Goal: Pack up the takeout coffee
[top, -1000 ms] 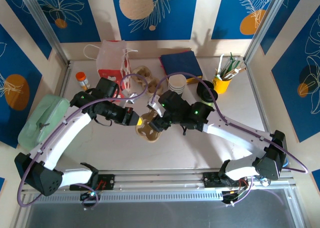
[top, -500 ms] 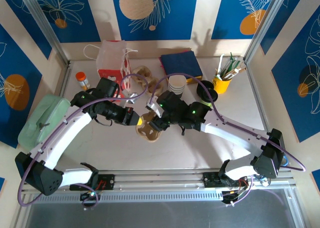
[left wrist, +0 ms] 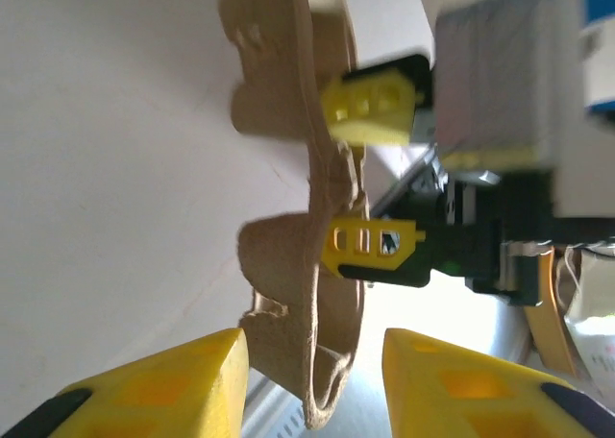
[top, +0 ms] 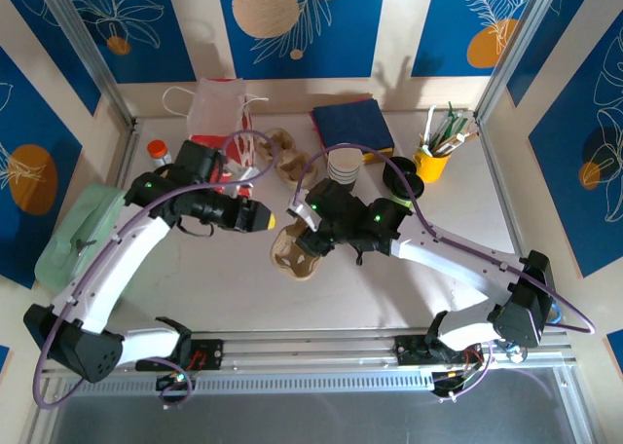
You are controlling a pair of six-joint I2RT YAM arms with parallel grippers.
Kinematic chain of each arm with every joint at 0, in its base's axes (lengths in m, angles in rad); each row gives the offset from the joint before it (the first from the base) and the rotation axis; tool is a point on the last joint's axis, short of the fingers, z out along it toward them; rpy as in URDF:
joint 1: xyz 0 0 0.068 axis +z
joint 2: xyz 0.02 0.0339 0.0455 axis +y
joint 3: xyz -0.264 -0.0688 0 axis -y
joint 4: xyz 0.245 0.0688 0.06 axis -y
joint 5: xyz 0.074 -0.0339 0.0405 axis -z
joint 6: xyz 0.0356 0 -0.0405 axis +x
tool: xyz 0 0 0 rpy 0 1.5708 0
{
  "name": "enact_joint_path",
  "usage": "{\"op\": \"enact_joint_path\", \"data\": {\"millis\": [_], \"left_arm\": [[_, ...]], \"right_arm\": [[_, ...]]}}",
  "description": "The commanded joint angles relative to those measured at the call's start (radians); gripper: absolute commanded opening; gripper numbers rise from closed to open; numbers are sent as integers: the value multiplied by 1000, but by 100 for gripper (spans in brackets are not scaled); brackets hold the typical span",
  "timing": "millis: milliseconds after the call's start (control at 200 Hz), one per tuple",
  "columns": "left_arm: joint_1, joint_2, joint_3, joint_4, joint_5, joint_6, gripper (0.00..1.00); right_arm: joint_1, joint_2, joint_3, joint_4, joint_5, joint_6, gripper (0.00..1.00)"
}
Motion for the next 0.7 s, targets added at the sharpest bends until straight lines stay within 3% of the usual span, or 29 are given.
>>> {"op": "enact_joint_path", "data": {"millis": [0,335,525,695], "left_arm": [[86,-39,94,1,-45,-41,43],[373,80,342,-57,-397,-117,55],[396,189,429,5,-569,-66,57],[397,297,494,77,-628,2,58]], "right_arm": [[2,9,12,-39,11,8,46],[15,-23,-9,-76,16,27,45],[20,-59,-28,-98,17,41,45],[22,-93,-45,-111,21,49,45]]}}
